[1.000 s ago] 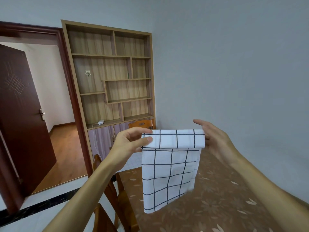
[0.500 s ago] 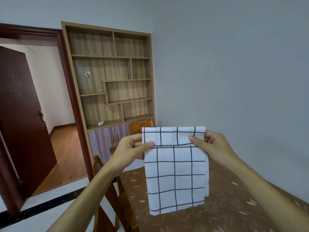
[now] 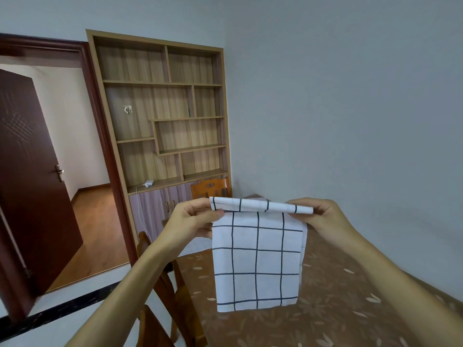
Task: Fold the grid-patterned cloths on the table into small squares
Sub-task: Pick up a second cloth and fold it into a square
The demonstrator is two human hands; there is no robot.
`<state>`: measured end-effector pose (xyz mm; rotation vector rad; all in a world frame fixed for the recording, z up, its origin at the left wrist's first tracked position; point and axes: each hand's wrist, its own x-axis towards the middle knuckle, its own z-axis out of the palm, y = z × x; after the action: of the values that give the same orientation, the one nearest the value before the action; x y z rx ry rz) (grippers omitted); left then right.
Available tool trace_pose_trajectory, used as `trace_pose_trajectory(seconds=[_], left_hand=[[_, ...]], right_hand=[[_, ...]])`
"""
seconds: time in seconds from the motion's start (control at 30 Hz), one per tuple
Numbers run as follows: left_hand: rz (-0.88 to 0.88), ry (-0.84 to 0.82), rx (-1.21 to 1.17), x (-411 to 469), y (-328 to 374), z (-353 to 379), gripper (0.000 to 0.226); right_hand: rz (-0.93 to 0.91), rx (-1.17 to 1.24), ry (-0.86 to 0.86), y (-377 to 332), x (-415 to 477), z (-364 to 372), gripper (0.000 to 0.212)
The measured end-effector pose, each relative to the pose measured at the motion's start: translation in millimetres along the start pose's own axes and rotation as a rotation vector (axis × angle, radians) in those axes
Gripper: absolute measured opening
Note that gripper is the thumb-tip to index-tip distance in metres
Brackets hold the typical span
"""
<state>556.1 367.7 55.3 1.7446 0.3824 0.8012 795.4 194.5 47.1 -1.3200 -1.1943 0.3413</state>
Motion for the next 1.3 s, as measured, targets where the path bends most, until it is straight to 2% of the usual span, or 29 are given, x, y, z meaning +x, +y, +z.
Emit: trace_pose_trajectory(seconds=[0.1,0.23,0.3,0.4,0.5,0.67,0.73,0.9,1.03,1.13,1.23,1.3], left_hand=[[-0.010,-0.002,-0.027,-0.4,-1.4,-1.8,0.022],[-0.058,0.024,-0.120,1.5,0.1,2.9,0.033],[-0.063,0.048,-0.157,1.3,1.2,4.5,0.028],[0.024,0.090,-0.052,1.0,-2.9,1.9,0.012],[0.068,0.121,0.048,1.4,-4.8,2.2,0.019],[0.083,0.134,0.045,1.2,-1.4,5.7,0.028],[0.076,0.151,0.043,0.3,1.2,8.0,0.034],[0.072,0.108,-0.017,0.3,2.7,9.0,0.049],[-0.015,0.085,-0.102,1.1,1.0,13.2,0.032],[-0.067,-0.016,-0.001,-1.5,-5.1,19.1,0.026],[-0.023,-0.008,0.089,-3.6,-10.7,22.9,0.025],[0.007,0.035,0.103,-3.5,-11.0,23.7,0.024]], right_hand=[[0.012,-0.012,0.002,0.1,0.2,-2.7,0.055],[0.012,0.011,-0.012,4.3,-1.7,-3.6,0.049],[0.026,0.035,-0.009,6.2,-1.4,-3.2,0.052],[0.058,0.242,-0.045,6.8,0.4,-3.2,0.053],[0.081,0.369,-0.101,6.4,0.6,-2.2,0.041],[0.140,0.172,-0.116,6.7,-4.9,0.3,0.034],[0.146,0.116,-0.111,5.2,-8.0,2.6,0.022],[0.128,0.106,-0.034,7.3,-7.8,4.1,0.014],[0.118,0.163,0.009,3.9,-9.2,2.4,0.016],[0.116,0.192,0.042,3.8,-8.1,2.5,0.019],[0.133,0.203,0.033,3.7,-7.2,0.7,0.021],[0.160,0.162,-0.037,4.2,-7.8,-1.2,0.024]])
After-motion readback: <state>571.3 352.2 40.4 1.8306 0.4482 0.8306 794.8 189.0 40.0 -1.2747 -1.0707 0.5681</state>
